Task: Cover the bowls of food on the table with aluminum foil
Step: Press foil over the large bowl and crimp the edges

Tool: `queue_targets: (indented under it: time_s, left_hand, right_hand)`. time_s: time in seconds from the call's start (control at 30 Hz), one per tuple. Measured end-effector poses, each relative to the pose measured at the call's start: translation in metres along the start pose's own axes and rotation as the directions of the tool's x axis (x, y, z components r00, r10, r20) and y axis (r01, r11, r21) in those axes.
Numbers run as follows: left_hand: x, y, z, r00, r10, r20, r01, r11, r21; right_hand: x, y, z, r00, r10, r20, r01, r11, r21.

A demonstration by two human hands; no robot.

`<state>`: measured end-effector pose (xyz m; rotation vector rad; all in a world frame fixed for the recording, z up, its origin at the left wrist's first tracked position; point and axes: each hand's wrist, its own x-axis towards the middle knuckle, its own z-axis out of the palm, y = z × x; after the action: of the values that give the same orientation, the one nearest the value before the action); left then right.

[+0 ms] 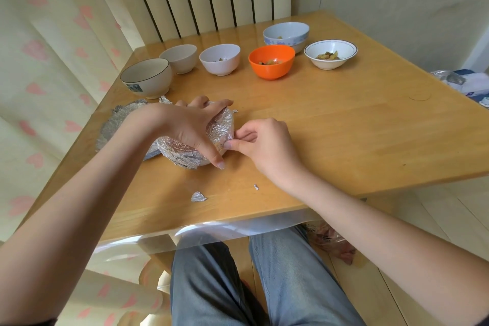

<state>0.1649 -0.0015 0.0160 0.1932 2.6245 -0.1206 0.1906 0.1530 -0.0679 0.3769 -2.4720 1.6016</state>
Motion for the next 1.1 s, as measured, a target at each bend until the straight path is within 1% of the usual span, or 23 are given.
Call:
queue_targets:
  time_s: [0.27, 0.43, 0.6, 0.67, 0.73, 0.77, 0.83, 0.93, 1.0, 1.1]
  left_hand:
    - [0.001, 0.001, 0.000, 1.000, -0.002, 0.001, 0.002, 1.000, 0.006]
    - [0.002, 0.000, 0.001, 1.000, -0.004, -0.013, 0.004, 1.000, 0.000]
    - [0.002, 0.000, 0.002, 1.000, -0.018, -0.015, 0.018, 1.000, -0.001]
    - [0.002, 0.001, 0.002, 1.000, -0.021, -0.011, 0.021, 1.000, 0.000]
    - [0.002, 0.000, 0.001, 1.000, -0.020, -0.011, 0.020, 1.000, 0.001]
    - [0.002, 0.000, 0.001, 1.000, -0.020, -0.011, 0.020, 1.000, 0.001]
    - [0.001, 0.001, 0.000, 1.000, -0.022, -0.009, 0.022, 1.000, 0.002]
    - [0.000, 0.001, 0.000, 1.000, -0.026, -0.012, 0.026, 1.000, 0.000]
    - [0.000, 0.001, 0.000, 1.000, -0.027, -0.016, 0.027, 1.000, -0.005]
    - [0.002, 0.000, 0.000, 1.000, -0.019, -0.018, 0.019, 1.000, -0.004]
  right_hand:
    - [0.020, 0.005, -0.011, 0.980, -0.130, 0.148, 0.144, 0.986, -0.085]
    - [0.043, -0.001, -0.024, 0.934, -0.156, 0.322, 0.196, 0.976, -0.094]
    - [0.057, -0.003, -0.025, 0.894, -0.174, 0.414, 0.248, 0.960, -0.130]
    - [0.063, -0.005, -0.028, 0.888, -0.149, 0.434, 0.254, 0.948, -0.195]
    - [0.069, -0.007, -0.029, 0.895, -0.103, 0.434, 0.256, 0.916, -0.309]
    - [0.071, -0.008, -0.029, 0.895, -0.088, 0.438, 0.255, 0.905, -0.340]
    - [0.073, -0.006, -0.029, 0.873, -0.090, 0.479, 0.260, 0.918, -0.300]
    - [0.072, 0.002, -0.033, 0.827, -0.129, 0.547, 0.245, 0.959, -0.145]
    - [0.073, 0.007, -0.033, 0.841, -0.150, 0.520, 0.232, 0.968, -0.097]
    - [0.077, 0.008, -0.033, 0.878, -0.192, 0.439, 0.278, 0.950, -0.141]
